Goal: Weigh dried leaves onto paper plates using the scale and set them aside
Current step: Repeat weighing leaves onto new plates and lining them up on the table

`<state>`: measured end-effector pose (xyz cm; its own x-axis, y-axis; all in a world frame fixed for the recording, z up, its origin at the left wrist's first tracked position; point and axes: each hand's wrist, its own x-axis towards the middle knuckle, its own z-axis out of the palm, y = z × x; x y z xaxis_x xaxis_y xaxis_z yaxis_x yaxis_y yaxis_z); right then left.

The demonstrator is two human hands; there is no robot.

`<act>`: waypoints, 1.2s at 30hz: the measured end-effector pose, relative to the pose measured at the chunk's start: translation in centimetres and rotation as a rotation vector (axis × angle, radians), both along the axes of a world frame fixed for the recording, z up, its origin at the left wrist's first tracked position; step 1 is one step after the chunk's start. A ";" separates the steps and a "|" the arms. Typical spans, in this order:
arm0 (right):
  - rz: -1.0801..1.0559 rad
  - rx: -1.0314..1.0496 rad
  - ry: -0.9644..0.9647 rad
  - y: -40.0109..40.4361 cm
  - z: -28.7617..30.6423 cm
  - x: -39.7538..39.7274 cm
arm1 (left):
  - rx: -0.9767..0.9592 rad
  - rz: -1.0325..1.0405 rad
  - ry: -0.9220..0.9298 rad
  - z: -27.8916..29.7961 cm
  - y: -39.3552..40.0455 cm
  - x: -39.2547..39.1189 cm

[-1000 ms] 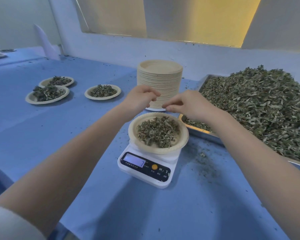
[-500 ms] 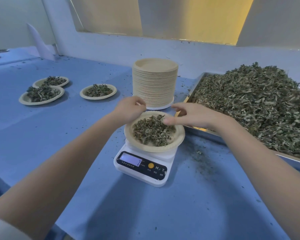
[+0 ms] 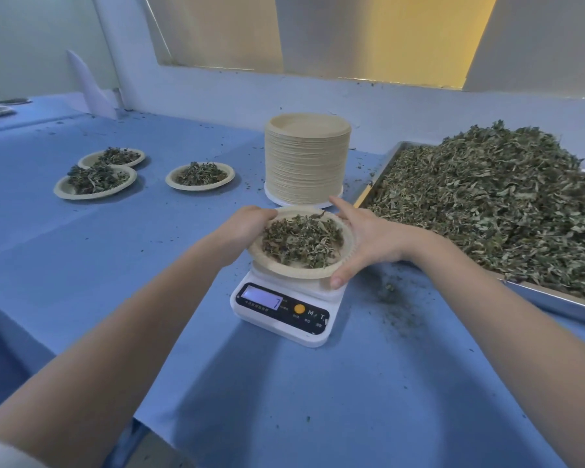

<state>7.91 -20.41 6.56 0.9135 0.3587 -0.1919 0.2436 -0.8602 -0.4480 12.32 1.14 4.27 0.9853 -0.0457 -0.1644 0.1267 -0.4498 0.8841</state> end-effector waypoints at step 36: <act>0.162 0.049 0.122 21.6 -4.3 28.8 | 0.575 0.384 0.048 -4.0 18.4 22.4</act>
<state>36.73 1.15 2.29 0.8141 0.5106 -0.2768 0.3182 -0.7909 -0.5227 34.76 19.51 0.30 0.9054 0.4122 -0.1017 0.4035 -0.7610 0.5079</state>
